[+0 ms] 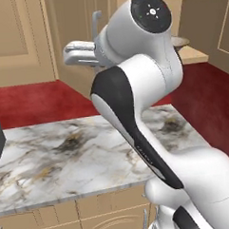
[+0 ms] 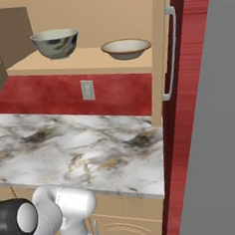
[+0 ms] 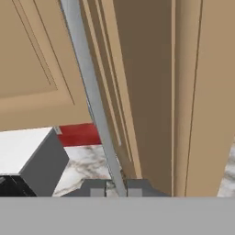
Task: Move the bowls from the cabinet to the plates on the dining table.
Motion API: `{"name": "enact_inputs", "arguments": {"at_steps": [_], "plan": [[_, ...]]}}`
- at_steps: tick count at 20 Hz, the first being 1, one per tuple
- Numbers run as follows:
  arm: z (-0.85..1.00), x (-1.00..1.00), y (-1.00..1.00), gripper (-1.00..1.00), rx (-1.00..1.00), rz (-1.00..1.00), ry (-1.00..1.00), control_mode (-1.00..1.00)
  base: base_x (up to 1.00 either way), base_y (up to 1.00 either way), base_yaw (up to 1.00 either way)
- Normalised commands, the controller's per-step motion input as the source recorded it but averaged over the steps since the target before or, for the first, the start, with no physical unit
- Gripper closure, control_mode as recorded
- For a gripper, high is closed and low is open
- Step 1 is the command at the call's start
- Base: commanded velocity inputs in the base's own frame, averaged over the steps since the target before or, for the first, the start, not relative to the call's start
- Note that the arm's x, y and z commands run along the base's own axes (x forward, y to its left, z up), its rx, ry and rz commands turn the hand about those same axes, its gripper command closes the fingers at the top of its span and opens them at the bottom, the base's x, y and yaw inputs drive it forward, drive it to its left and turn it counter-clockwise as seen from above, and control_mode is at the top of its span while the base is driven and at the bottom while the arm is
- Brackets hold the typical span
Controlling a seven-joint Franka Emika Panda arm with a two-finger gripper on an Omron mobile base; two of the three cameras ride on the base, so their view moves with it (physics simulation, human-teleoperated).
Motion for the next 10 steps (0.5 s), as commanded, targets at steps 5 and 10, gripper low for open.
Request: {"name": "enact_inputs", "arguments": {"at_steps": [5, 10], "plan": [[0.26, -0.3, -0.13, -1.0, 0.07, 0.0, 0.0, -1.0, 0.0, 0.0, 0.0], [0.32, -0.52, -0.36, -1.0, 0.07, 0.01, -0.02, -1.0, 0.0, 0.0, 0.0]]}}
